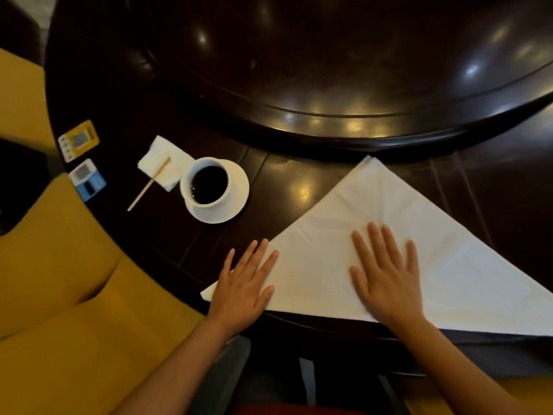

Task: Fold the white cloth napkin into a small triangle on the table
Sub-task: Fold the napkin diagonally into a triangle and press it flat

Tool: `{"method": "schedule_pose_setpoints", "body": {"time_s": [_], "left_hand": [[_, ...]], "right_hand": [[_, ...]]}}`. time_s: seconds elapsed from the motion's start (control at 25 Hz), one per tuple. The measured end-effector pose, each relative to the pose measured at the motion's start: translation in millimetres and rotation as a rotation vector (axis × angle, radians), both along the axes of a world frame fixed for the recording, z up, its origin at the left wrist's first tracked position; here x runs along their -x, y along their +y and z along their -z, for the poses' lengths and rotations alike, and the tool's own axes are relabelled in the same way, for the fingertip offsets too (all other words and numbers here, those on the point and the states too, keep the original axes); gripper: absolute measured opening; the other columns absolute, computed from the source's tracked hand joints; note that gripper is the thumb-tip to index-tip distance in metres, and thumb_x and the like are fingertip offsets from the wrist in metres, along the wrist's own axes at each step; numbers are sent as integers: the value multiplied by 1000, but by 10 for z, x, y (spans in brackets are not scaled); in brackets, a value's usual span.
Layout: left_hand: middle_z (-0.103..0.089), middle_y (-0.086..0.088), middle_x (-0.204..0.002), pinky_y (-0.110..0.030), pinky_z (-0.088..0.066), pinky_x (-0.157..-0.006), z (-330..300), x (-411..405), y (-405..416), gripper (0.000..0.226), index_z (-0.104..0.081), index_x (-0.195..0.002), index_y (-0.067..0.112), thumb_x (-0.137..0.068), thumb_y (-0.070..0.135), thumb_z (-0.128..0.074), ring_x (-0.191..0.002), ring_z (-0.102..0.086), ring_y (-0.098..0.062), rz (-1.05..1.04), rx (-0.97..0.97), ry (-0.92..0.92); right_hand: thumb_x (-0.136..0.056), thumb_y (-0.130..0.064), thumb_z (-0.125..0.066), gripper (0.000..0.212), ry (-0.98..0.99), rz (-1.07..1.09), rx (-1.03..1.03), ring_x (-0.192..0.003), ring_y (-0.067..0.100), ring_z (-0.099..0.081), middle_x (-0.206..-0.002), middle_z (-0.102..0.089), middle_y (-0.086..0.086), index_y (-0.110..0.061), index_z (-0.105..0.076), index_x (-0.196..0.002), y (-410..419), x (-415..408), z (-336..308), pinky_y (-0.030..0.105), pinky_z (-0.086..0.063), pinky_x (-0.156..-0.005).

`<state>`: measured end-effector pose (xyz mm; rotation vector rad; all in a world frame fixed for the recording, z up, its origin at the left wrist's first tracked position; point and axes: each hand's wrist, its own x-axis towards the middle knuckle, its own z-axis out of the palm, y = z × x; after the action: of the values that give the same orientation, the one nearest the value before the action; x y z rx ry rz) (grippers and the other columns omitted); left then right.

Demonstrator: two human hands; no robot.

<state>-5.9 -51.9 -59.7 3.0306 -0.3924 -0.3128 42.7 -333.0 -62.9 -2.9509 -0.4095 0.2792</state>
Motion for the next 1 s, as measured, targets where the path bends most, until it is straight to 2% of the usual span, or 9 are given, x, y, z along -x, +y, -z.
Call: {"method": "schedule_pose_setpoints", "body": {"time_s": [0.12, 0.2, 0.28, 0.4, 0.52, 0.68, 0.84, 1.0], "left_hand": [[-14, -5, -157, -48, -5, -112, -28, 76, 194, 61, -12, -150, 21, -96, 48, -20, -144, -12, -21, -56, -16, -32], [-16, -5, -156, -50, 1, -112, -64, 3, -4, 66, -14, -149, 17, -92, 47, -28, -144, -8, -18, -167, 30, -86], [-15, -5, -155, -51, 4, -111, -99, -141, -423, 69, -12, -150, 17, -89, 43, -31, -144, -1, -16, -188, 119, -124], [-11, -6, -155, -52, -1, -111, -38, -267, -1078, 70, -7, -150, 18, -90, 44, -30, -144, -2, -19, -75, 140, -110], [-8, -7, -157, -55, -9, -111, 90, -300, -1248, 67, -13, -150, 19, -91, 48, -26, -144, -7, -25, -61, 81, -43], [-2, -5, -157, -54, -7, -112, 129, -289, -1204, 65, -10, -150, 23, -93, 53, -9, -144, -9, -27, -53, 60, -15], [-2, -5, -156, -53, -8, -111, 127, -300, -1200, 66, -10, -150, 24, -92, 56, -12, -143, -9, -27, -44, 57, -12], [-7, -5, -158, -54, -2, -110, 97, -284, -1179, 65, -13, -150, 25, -92, 54, -19, -143, -12, -27, -38, 41, -23]], "right_hand": [[-91, -56, -14, 67, 25, -33, 3, -144, 25, 2, -158, 0, 7, -23, -5, -149, 8, 5, -58, 56, -3, -112], [-91, -58, -16, 69, 26, -73, 25, -144, 26, 2, -158, 0, 7, -23, -6, -149, 3, -18, -85, 55, -1, -113], [-92, -56, -17, 66, 24, -136, 31, -144, 26, 0, -157, -4, 7, -23, -9, -149, 7, -98, -81, 54, -1, -113], [-96, -49, -17, 59, 42, -230, 22, -144, 23, 0, -157, -8, 5, -25, -10, -149, -33, -357, -29, 50, -1, -113], [-95, -51, -12, 59, 47, -301, 14, -144, 21, 1, -156, -4, 1, -25, -8, -148, -92, -790, -3, 45, 5, -114], [-91, -57, -6, 67, 28, -247, 21, -142, 18, 10, -157, 2, 1, -22, 1, -148, -95, -1289, -6, 41, 11, -114], [-92, -55, -13, 67, 48, -179, -3, -141, 16, 13, -158, 1, 2, -20, 0, -148, -17, -1381, -52, 41, 12, -112], [-91, -56, -13, 66, 96, -88, -115, -142, 18, 7, -157, -3, 4, -23, -5, -148, -274, -973, -160, 44, 9, -112]]}}
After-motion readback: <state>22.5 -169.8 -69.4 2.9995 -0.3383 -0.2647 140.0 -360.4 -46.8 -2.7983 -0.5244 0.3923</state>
